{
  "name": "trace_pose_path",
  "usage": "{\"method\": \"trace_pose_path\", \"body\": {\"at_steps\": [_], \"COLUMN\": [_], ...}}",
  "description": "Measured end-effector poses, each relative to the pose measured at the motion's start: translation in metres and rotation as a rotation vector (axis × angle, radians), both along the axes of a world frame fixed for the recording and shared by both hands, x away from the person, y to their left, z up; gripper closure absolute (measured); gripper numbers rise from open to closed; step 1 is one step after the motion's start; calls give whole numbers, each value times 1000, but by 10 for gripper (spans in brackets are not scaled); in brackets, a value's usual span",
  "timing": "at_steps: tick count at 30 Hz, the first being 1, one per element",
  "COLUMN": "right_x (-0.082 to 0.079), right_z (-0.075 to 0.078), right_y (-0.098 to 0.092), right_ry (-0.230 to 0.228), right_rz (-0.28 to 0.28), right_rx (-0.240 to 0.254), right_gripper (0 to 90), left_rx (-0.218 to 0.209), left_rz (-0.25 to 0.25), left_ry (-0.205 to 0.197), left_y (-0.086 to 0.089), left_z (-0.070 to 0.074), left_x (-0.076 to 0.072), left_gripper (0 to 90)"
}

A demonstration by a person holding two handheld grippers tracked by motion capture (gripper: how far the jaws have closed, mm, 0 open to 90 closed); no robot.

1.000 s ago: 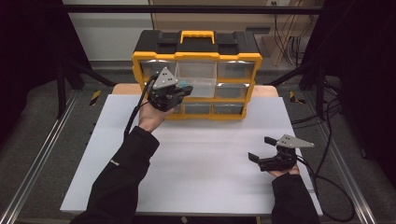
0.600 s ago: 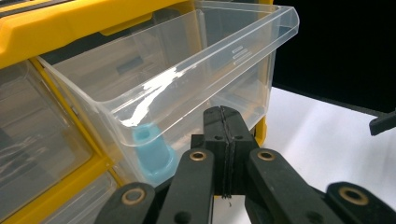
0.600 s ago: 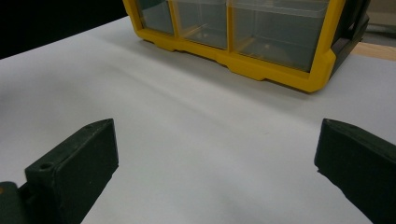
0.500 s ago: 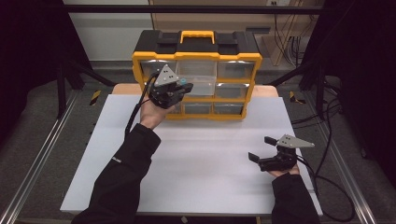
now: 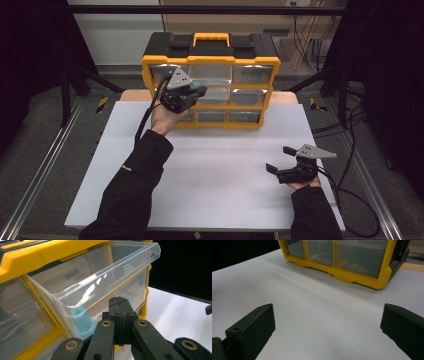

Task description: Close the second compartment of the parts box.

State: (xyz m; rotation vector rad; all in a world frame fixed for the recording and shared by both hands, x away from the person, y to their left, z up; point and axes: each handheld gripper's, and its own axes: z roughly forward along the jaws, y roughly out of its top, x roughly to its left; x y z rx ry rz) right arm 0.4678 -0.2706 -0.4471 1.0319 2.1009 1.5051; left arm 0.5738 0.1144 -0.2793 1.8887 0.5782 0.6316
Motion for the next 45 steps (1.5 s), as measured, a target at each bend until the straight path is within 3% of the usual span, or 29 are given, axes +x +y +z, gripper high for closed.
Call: {"method": "trace_pose_path", "body": {"at_steps": [21, 45], "right_x": [0, 0], "right_z": [0, -1], "right_y": [0, 0], "right_ry": [-1, 2], "right_rz": [1, 2], "right_rx": [-2, -1], "right_gripper": [3, 3], "left_rx": [5, 18], "left_rz": [25, 54], "left_ry": [13, 1], "left_y": [-1, 0], "left_z": [1, 0], "left_x": [13, 26], "left_gripper": [900, 900]}}
